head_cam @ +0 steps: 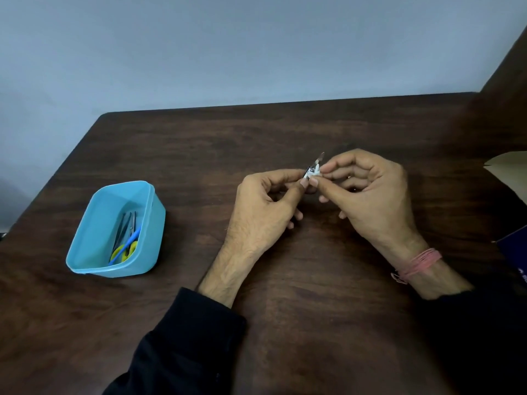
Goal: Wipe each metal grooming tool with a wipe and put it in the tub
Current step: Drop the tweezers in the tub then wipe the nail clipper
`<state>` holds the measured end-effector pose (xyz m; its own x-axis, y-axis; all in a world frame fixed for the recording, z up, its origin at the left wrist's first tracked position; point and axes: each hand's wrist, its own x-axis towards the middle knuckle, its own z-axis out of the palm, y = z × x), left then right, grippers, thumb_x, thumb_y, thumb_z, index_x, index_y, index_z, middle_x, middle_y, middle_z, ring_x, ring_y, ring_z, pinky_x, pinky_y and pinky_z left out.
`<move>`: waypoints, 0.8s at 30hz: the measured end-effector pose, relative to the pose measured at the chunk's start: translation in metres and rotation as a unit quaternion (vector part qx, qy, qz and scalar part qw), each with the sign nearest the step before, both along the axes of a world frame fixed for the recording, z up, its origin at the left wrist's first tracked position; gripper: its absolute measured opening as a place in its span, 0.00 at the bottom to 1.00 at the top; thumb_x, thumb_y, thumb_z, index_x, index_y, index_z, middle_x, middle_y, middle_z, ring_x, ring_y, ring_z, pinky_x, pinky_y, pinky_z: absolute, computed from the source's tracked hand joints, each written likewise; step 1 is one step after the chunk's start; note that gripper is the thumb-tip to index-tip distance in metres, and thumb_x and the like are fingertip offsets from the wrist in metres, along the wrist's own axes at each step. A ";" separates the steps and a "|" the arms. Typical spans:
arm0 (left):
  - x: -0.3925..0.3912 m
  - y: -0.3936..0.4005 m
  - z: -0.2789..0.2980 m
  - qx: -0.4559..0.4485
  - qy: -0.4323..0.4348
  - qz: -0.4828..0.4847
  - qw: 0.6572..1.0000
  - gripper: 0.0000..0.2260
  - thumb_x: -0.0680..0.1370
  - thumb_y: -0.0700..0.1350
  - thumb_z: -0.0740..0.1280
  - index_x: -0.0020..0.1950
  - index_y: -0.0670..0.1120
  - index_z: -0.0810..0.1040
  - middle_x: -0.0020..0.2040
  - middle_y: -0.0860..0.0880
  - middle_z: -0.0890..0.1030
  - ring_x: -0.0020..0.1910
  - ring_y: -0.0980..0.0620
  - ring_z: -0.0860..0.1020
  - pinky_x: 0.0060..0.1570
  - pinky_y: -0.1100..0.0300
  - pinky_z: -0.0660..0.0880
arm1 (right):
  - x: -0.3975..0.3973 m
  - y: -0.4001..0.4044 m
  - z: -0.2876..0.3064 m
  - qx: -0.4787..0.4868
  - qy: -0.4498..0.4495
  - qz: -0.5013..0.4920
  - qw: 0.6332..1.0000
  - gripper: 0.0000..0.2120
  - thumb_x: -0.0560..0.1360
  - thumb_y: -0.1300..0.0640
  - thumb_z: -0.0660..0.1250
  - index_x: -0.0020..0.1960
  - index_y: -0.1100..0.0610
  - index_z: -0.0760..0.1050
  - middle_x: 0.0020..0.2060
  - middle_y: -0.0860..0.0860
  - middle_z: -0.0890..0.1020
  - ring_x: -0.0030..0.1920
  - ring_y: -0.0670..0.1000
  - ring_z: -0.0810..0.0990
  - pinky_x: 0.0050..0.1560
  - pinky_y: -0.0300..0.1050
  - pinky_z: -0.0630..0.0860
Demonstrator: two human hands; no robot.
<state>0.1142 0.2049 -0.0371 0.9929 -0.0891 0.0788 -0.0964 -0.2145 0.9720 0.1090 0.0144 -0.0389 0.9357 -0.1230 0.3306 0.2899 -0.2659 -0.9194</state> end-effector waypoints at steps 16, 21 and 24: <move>-0.002 0.001 0.002 0.011 -0.006 -0.003 1.000 0.08 0.86 0.43 0.72 0.60 0.51 0.90 0.49 0.53 0.91 0.34 0.56 0.84 0.31 0.60 0.79 | 0.000 0.003 -0.006 -0.097 -0.080 -0.038 0.991 0.03 0.77 0.59 0.83 0.49 0.54 0.90 0.44 0.43 0.88 0.36 0.41 0.87 0.30 0.36 0.77; -0.002 0.000 0.002 0.004 0.000 -0.003 1.000 0.09 0.86 0.43 0.72 0.61 0.51 0.90 0.50 0.55 0.91 0.34 0.55 0.84 0.31 0.60 0.79 | -0.002 0.004 -0.006 -0.107 -0.090 -0.060 0.988 0.03 0.77 0.59 0.82 0.50 0.55 0.90 0.40 0.37 0.86 0.31 0.37 0.82 0.31 0.26 0.68; -0.002 0.000 0.003 0.005 0.000 -0.008 1.000 0.08 0.86 0.44 0.72 0.62 0.52 0.90 0.50 0.55 0.91 0.34 0.56 0.84 0.31 0.60 0.79 | 0.000 0.004 -0.004 -0.127 -0.103 -0.069 0.984 0.03 0.76 0.57 0.82 0.49 0.53 0.90 0.42 0.42 0.88 0.35 0.44 0.84 0.34 0.31 0.72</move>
